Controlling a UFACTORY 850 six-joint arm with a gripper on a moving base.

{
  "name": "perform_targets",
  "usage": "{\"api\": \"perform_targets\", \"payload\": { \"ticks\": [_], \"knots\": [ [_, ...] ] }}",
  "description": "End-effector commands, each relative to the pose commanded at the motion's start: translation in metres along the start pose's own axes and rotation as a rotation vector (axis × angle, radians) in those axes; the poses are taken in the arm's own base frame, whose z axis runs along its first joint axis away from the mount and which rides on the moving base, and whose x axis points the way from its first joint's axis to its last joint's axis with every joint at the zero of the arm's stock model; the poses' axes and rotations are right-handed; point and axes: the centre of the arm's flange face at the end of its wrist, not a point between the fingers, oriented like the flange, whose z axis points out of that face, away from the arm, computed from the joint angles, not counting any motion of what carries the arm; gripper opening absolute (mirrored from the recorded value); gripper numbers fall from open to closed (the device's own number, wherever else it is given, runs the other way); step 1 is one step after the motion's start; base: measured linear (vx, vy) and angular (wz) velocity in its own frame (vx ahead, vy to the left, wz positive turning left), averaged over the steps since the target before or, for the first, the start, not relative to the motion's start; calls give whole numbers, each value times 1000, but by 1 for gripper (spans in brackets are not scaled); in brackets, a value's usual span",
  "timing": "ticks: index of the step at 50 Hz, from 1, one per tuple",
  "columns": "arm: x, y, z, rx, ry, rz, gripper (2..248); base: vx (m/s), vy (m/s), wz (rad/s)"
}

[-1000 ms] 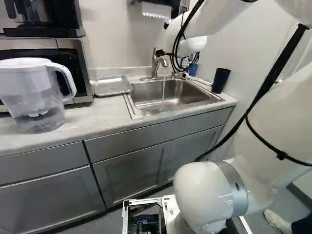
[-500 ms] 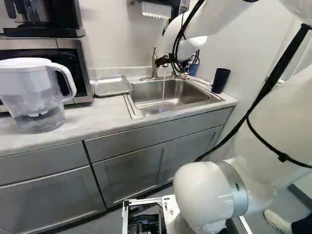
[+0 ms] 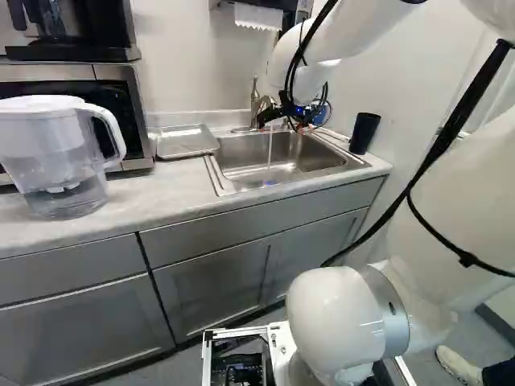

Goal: Rinse the cup and place it in the tray

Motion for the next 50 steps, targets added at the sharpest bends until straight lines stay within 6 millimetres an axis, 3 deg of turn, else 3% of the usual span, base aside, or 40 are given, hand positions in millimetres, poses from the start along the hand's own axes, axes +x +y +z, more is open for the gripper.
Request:
{"api": "perform_targets", "payload": {
  "ticks": [14,50],
  "knots": [
    [-13,0,-1,0,-146,0,247,0,0,0],
    [-13,0,-1,0,-149,0,247,0,0,0]
  ]
}}
